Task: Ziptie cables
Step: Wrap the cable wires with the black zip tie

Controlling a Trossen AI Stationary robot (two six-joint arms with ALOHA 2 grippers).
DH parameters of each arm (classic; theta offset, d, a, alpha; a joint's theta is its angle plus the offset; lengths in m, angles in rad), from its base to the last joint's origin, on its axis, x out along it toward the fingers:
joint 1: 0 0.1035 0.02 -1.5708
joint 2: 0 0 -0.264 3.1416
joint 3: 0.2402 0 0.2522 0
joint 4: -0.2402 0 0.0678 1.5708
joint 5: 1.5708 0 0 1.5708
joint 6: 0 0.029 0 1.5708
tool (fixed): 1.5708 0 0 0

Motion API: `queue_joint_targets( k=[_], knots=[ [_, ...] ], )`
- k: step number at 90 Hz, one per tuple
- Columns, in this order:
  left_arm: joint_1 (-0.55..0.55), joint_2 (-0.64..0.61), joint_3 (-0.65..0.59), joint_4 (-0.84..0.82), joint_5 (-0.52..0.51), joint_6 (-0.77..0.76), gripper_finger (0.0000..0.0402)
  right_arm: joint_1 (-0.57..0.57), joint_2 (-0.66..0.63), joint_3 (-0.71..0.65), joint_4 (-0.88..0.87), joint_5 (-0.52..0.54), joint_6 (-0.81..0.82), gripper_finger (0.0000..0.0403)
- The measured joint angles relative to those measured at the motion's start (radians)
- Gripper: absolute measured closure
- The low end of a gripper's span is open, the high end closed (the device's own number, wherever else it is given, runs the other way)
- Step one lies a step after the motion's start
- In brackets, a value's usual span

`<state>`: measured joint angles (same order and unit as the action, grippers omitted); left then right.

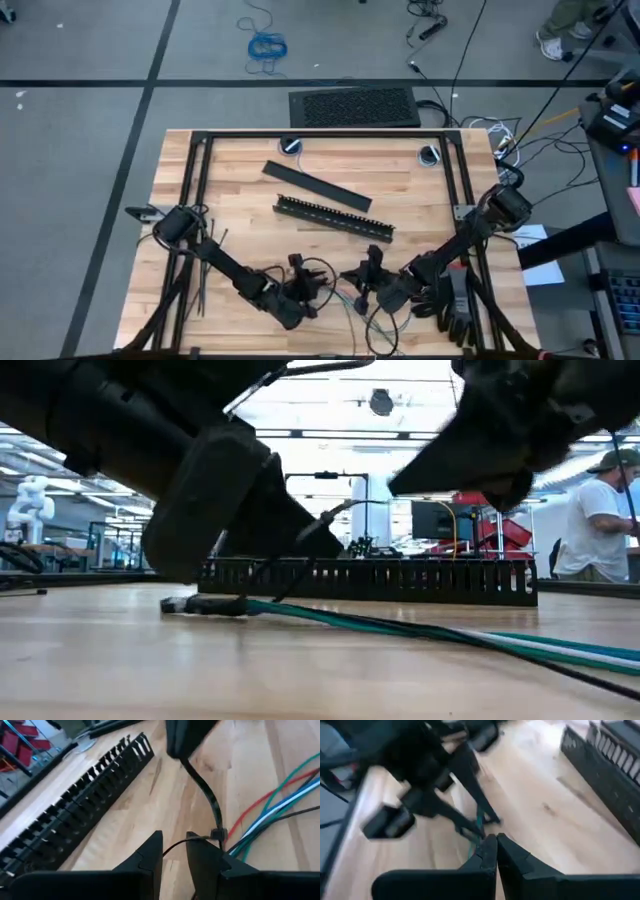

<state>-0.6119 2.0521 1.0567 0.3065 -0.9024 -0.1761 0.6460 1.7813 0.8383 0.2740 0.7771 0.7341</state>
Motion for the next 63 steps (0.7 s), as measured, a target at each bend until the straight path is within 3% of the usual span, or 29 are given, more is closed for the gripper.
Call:
queue_joint_targets(
  k=[21,43,63],
  knots=[
    [0.003,0.0,0.0,0.0,0.011,-0.001,0.0319,0.038,0.0,0.0,-0.049,0.088,0.066,0.0403],
    [0.014,0.0,0.0,0.006,0.017,-0.004,0.0319,0.031,0.0,0.0,-0.04,0.068,0.058,0.0403],
    [0.045,0.0,0.0,0.024,0.125,-0.08,0.0319,0.021,0.0,0.0,-0.032,0.052,0.023,0.0403]
  ],
)
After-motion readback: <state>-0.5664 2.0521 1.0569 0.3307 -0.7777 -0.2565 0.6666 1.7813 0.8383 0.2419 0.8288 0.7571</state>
